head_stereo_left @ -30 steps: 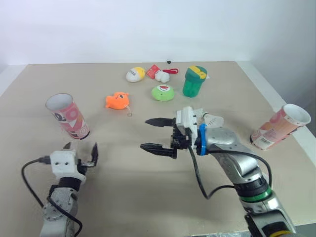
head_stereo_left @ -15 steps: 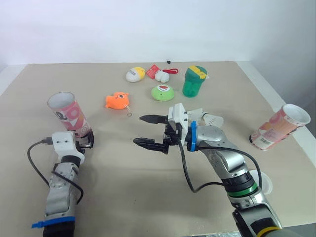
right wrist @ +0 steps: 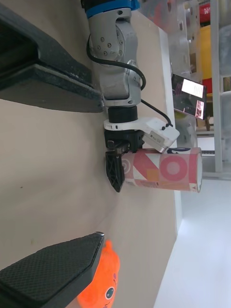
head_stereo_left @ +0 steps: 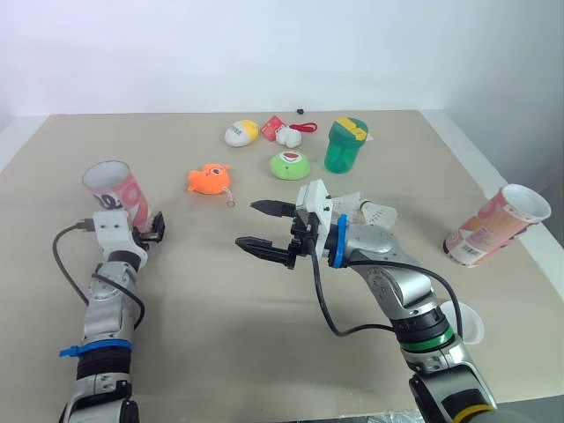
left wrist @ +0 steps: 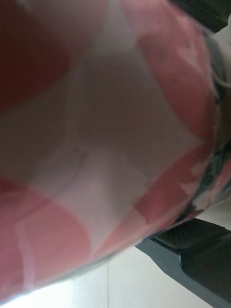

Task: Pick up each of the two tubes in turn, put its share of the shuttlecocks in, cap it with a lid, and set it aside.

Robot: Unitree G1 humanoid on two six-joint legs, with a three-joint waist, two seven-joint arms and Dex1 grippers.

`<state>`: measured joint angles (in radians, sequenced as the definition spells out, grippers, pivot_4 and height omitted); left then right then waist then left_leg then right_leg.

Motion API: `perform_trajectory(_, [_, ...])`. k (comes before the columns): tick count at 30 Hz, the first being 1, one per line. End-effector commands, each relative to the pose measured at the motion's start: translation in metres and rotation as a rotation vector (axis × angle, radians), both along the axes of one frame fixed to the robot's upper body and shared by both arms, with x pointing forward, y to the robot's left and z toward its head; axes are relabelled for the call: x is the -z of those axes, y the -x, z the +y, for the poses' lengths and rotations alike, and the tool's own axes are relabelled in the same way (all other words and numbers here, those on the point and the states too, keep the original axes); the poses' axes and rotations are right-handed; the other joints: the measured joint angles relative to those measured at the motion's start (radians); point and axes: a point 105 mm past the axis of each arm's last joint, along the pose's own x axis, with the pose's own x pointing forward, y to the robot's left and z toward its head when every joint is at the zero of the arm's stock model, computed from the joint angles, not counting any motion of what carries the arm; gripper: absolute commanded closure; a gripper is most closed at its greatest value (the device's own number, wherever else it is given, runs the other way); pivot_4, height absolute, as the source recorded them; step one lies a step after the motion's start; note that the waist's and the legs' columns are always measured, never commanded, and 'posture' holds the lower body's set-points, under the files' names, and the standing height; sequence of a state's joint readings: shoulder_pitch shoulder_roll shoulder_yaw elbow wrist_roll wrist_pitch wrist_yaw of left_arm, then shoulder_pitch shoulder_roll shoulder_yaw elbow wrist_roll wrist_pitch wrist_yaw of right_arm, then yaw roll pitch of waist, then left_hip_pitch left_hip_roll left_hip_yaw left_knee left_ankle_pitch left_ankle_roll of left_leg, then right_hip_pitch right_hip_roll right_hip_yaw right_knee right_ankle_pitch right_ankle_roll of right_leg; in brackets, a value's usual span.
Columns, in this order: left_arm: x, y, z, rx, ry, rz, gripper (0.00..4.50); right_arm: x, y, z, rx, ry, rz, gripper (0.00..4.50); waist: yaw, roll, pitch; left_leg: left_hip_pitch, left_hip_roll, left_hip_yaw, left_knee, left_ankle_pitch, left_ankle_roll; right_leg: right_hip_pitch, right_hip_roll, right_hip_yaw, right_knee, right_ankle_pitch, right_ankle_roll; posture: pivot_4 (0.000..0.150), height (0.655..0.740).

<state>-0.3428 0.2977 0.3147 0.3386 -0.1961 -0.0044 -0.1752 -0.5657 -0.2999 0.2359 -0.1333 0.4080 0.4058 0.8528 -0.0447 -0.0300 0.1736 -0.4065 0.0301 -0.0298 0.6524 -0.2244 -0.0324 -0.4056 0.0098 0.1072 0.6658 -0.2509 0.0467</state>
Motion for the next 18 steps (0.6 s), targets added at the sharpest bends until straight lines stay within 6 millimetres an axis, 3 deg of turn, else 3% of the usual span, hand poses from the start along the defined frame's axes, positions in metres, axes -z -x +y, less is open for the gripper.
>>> perform_trajectory(1, [0.009,0.001,0.002,-0.005,0.012,0.02,0.7,-0.012,0.001,-0.001,0.008,-0.03,-0.039,0.0,0.0,0.0,0.0,0.0,0.0,0.0,0.0,0.0,0.0,0.0,0.0,0.0,0.0,0.0,0.0,0.15,0.74])
perform_trajectory(5, [0.009,0.001,0.0,0.005,0.007,0.018,1.49,-0.01,0.0,-0.003,0.019,-0.03,-0.036,0.0,0.0,0.0,0.0,0.0,0.0,0.0,0.0,0.0,0.0,0.0,0.0,0.0,0.0,0.0,0.0,0.15,0.74])
perform_trajectory(10, [-0.005,0.006,0.008,0.021,-0.024,-0.031,1.49,-0.009,0.002,-0.014,0.108,-0.064,-0.061,0.0,0.0,0.0,0.0,-0.001,0.0,0.0,0.0,0.0,0.0,0.0,0.0,0.0,0.0,0.0,0.001,0.15,0.74])
perform_trajectory(14, [-0.042,0.017,0.009,0.161,-0.117,-0.121,1.49,-0.006,0.019,-0.036,0.208,-0.09,-0.073,0.0,-0.001,-0.001,0.0,-0.002,0.0,0.0,-0.002,0.0,-0.001,-0.002,-0.001,0.001,-0.001,-0.002,0.0,0.15,0.74])
perform_trajectory(18, [-0.09,0.036,-0.017,0.524,-0.246,-0.158,1.49,-0.002,0.037,-0.062,0.328,-0.079,-0.071,0.0,0.0,-0.005,0.003,-0.004,0.001,-0.001,-0.005,-0.001,-0.003,-0.005,-0.001,-0.001,-0.001,-0.003,-0.003,0.15,0.74])
